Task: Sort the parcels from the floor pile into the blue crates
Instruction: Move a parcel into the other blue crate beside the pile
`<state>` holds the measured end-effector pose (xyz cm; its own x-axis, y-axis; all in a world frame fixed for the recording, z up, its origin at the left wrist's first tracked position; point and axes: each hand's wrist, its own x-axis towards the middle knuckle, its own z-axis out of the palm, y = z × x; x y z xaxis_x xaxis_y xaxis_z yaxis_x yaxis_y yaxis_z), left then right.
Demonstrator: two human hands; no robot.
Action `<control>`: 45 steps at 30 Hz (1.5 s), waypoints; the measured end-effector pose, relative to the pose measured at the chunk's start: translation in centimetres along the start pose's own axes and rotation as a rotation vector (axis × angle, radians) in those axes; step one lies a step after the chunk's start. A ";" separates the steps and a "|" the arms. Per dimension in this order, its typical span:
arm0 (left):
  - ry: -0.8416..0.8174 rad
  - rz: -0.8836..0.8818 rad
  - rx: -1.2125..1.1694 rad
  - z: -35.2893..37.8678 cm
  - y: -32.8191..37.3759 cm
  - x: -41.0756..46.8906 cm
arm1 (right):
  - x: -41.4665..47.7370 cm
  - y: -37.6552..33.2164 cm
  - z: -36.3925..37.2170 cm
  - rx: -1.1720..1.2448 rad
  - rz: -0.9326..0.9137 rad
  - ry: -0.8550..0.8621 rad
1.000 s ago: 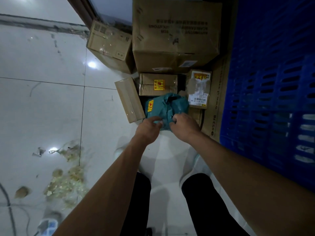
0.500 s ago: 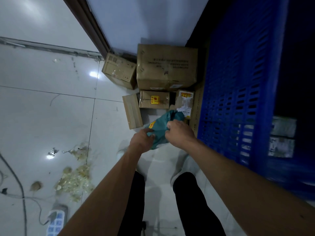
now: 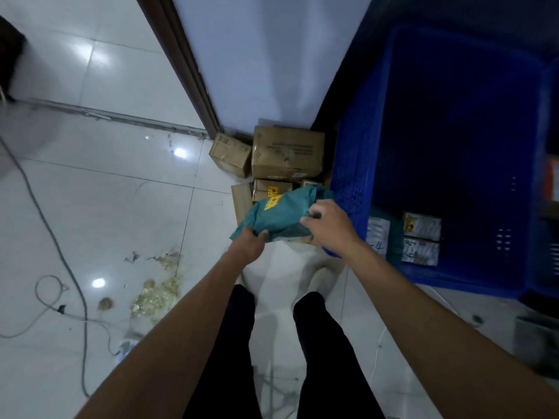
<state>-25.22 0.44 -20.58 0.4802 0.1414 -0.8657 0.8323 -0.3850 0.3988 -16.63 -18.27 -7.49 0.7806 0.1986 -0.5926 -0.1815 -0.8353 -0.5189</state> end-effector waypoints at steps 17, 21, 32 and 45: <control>0.097 0.078 -0.487 -3.9 17.3 -20.9 | -13.8 -3.4 -16.3 0.754 0.036 -0.009; 0.130 0.094 -0.637 -2.9 21.4 -22.7 | -15.8 -3.9 -18.4 0.744 -0.066 0.027; -0.025 0.087 -0.598 0.6 29.8 -25.3 | -18.5 -1.6 -23.7 0.596 -0.292 0.104; 0.266 0.341 -0.499 4.8 36.4 -26.3 | -16.7 4.0 -28.3 0.130 -0.206 0.624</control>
<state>-8.89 -21.67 15.21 0.7381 0.3319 -0.5874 0.6195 0.0116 0.7849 -13.52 -39.42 17.76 0.9995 -0.0189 -0.0259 -0.0315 -0.7356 -0.6767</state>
